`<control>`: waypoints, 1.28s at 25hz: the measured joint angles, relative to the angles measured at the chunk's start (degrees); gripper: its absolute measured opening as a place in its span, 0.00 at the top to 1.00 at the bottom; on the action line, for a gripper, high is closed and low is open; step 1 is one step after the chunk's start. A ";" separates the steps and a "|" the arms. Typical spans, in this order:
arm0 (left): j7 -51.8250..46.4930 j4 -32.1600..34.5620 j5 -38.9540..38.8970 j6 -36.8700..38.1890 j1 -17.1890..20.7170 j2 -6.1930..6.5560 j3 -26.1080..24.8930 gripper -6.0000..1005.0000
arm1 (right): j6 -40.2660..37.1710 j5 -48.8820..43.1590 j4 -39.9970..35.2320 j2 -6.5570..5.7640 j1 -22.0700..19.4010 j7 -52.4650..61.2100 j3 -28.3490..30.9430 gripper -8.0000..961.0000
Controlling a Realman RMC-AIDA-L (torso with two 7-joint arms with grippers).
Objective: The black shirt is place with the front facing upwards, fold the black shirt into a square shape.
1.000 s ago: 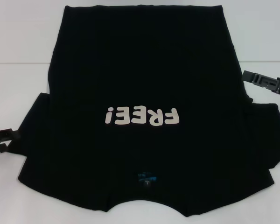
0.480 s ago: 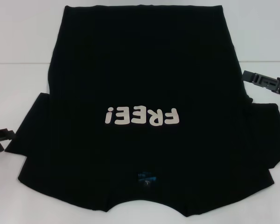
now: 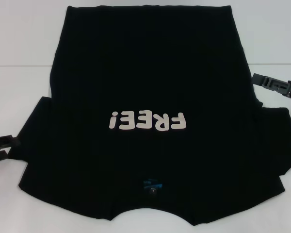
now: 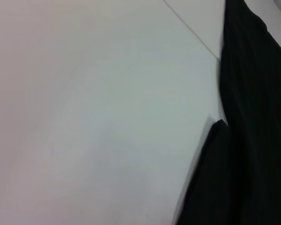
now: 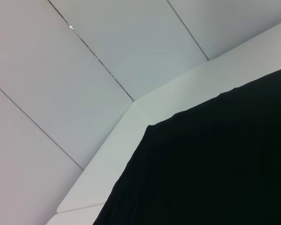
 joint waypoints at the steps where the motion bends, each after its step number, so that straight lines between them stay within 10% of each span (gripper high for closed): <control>1: 0.02 -0.06 0.00 0.02 -0.03 0.02 0.02 0.42 | 0.00 0.00 0.00 0.00 0.00 -0.02 0.00 0.24; 32: -0.80 3.04 0.16 0.71 0.86 -0.49 -0.08 0.42 | -0.05 0.01 0.09 0.00 -0.27 -0.07 0.00 0.24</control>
